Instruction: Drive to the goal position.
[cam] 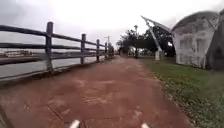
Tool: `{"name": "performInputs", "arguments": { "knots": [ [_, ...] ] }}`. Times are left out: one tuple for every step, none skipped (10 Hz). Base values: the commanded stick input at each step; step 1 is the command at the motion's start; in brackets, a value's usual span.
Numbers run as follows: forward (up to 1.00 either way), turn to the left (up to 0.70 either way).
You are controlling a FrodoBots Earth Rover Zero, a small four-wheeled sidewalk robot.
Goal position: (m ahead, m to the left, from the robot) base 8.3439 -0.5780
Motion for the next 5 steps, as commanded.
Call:
{"name": "performInputs", "arguments": {
  "knots": [
    [0.7,-0.27],
    [0.7,-0.27],
    [0.7,-0.27],
    [0.7,-0.27],
    [0.7,-0.27]
  ]
}}
